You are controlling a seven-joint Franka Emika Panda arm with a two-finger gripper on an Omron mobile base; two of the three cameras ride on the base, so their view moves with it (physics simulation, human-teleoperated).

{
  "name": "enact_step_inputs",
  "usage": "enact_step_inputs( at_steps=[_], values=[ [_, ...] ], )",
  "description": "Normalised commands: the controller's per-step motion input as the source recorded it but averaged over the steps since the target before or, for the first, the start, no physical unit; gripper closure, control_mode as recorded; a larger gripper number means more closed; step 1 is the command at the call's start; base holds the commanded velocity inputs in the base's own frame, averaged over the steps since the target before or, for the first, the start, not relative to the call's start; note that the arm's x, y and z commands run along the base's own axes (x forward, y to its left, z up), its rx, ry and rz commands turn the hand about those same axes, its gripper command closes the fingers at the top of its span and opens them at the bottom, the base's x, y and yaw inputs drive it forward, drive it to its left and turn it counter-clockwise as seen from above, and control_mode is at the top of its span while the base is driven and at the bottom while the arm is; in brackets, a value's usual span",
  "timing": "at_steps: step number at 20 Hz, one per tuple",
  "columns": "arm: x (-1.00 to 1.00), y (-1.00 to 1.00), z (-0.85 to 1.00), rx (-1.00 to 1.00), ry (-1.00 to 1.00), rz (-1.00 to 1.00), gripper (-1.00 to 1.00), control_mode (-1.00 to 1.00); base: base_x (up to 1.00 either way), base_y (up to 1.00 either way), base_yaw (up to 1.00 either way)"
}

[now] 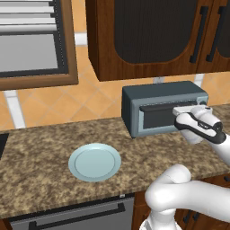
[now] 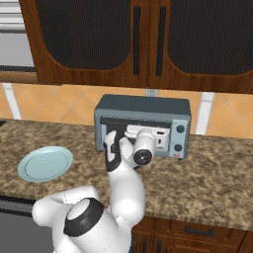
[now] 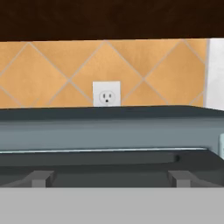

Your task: Pick up the kebab skewer and baguette bread, and place them inside the toaster oven. Close the toaster oven door and start by setting the timer.

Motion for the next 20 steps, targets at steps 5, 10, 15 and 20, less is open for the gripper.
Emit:
enact_step_inputs(
  at_steps=[5,10,15,20],
  values=[
    [0.11,0.09,0.0,0.0,0.02,0.0,-1.0,-1.0,0.0,0.0,0.0],
    [-0.17,-0.28,-0.06,0.0,0.01,0.0,-1.0,-1.0,0.0,0.0,0.0],
    [-0.28,-0.63,0.0,0.0,0.0,-0.01,-1.0,-1.0,0.0,0.0,0.0],
    [-0.3,-0.65,-0.14,0.0,0.0,0.0,-1.0,-1.0,0.0,0.0,0.0]
  ],
)
